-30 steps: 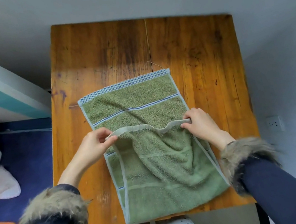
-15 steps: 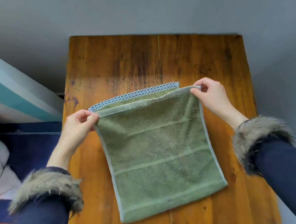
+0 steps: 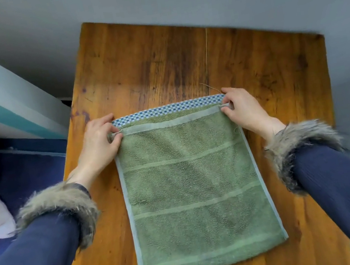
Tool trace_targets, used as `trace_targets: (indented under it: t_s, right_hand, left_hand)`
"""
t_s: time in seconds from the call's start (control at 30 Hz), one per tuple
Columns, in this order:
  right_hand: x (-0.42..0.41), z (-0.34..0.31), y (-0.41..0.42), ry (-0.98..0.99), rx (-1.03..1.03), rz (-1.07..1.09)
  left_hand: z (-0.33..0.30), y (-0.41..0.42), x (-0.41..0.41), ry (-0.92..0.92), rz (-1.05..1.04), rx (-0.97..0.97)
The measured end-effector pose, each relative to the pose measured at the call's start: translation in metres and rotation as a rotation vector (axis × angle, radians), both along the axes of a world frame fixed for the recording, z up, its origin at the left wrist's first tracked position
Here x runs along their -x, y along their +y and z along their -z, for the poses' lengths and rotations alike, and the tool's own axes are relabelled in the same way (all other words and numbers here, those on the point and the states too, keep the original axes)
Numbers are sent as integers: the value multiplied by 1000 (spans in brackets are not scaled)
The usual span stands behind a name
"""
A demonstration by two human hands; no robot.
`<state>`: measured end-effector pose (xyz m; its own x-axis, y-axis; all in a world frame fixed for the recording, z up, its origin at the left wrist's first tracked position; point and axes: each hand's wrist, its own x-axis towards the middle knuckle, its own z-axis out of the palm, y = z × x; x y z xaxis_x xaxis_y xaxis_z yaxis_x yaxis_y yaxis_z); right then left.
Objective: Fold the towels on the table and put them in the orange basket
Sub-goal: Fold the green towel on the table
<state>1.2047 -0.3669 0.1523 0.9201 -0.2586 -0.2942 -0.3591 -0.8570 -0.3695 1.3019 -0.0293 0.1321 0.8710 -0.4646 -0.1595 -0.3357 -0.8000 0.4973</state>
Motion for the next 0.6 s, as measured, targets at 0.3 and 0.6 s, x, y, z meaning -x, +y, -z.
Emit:
trace_targets:
  t_s: [0.3, 0.6]
  right_hand:
    - [1, -14, 0, -47, -219, 233]
    - [52, -84, 4, -324, -658, 652]
  left_hand:
    - [-14, -6, 3, 150, -208, 125]
    - [-76, 9, 16, 447, -357, 520]
